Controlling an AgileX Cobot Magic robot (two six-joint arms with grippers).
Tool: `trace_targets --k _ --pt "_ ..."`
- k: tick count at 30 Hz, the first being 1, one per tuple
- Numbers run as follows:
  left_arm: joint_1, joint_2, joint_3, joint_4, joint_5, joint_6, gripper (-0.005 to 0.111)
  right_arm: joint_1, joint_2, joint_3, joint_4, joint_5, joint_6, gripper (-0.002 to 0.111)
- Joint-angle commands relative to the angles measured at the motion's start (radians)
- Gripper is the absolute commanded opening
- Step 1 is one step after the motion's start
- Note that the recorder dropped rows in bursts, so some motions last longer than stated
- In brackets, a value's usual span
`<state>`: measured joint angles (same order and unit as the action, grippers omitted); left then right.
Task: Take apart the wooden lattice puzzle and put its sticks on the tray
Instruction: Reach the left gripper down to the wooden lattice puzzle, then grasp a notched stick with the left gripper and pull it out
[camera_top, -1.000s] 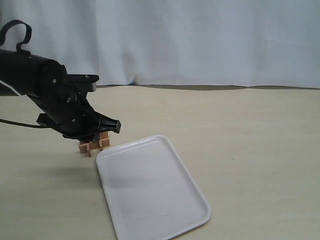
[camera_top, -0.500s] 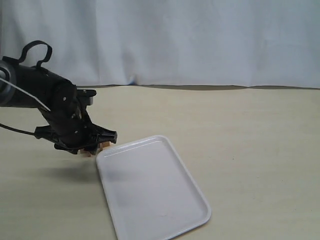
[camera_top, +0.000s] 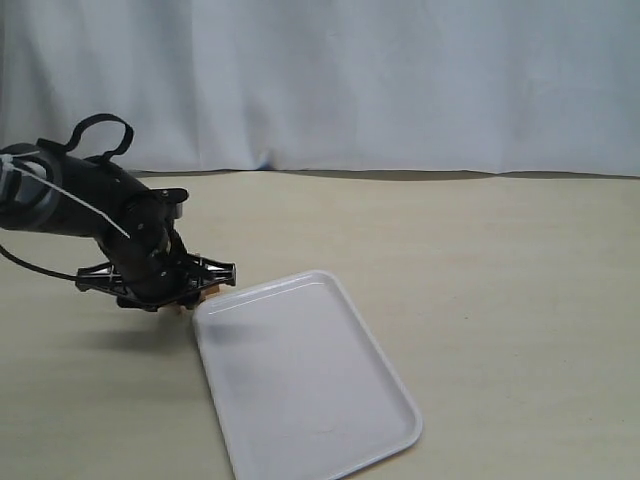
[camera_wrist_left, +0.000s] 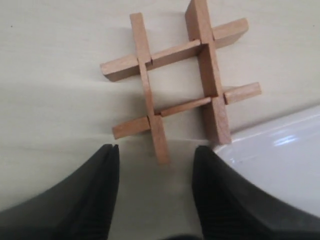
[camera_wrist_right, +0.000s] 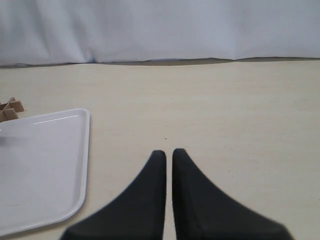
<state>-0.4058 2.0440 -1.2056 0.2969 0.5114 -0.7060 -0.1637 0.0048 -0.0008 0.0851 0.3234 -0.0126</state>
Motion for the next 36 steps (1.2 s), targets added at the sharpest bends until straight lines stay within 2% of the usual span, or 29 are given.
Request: trace_targets --k 1,6,20,22,27,31,36 --pt "-0.002 0.01 -0.007 0.021 -0.033 -0.034 0.044 0.003 -0.005 0.001 0.004 -0.01 0.0 0.004" --pt "-0.002 0.012 -0.007 0.077 -0.032 -0.109 0.044 0.003 -0.005 0.001 0.004 -0.01 0.0 0.004" --pt "-0.002 0.053 -0.005 0.085 -0.041 -0.137 0.043 0.003 -0.005 0.001 0.004 -0.01 0.0 0.004" --pt "-0.002 0.057 -0.005 0.085 -0.041 -0.137 0.037 0.003 -0.005 0.001 0.004 -0.01 0.0 0.004" --pt "-0.002 0.059 -0.005 0.089 -0.052 -0.137 0.012 0.003 -0.005 0.001 0.004 -0.01 0.0 0.004" --pt "-0.002 0.059 -0.005 0.113 -0.054 -0.137 0.005 0.003 -0.005 0.001 0.004 -0.01 0.0 0.004" --pt "-0.002 0.059 -0.005 0.149 -0.038 -0.137 0.005 0.003 -0.005 0.001 0.004 -0.01 0.0 0.004"
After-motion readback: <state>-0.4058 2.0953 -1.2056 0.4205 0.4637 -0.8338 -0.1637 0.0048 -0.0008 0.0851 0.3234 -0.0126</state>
